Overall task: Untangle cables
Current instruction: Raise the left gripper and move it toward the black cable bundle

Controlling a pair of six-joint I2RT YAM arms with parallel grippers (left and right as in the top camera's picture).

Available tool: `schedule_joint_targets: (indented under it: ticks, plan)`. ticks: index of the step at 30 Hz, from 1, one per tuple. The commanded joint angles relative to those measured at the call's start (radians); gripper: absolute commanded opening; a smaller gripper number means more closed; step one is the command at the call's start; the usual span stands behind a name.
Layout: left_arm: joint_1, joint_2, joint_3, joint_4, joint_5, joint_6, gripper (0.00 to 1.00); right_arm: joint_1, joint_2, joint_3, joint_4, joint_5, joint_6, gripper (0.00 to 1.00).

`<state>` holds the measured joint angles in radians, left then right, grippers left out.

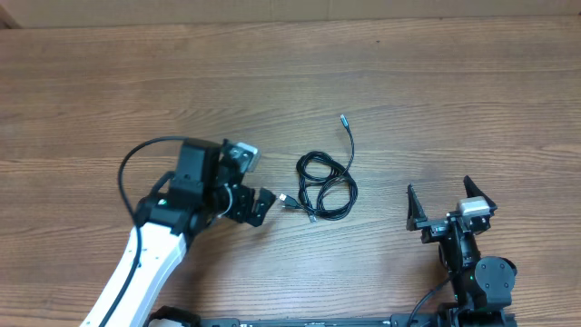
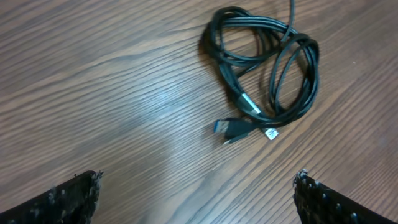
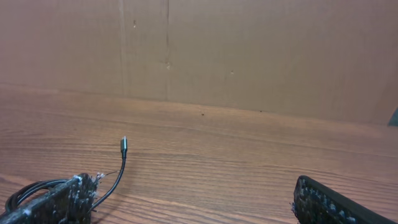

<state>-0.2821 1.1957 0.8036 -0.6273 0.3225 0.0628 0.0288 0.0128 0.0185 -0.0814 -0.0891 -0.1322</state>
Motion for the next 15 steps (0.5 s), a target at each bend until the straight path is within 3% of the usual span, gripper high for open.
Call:
schedule_joint_targets:
  ticks: [1, 15]
  plan:
    - [-0.039, 0.087, 0.073, 0.014, 0.016, 0.000, 1.00, 0.004, -0.010, -0.010, 0.004, 0.009, -0.003, 1.00]
    - [-0.094, 0.325, 0.290, -0.088, 0.040, -0.132, 1.00, 0.004, -0.001, -0.010, 0.004, 0.010, -0.003, 1.00]
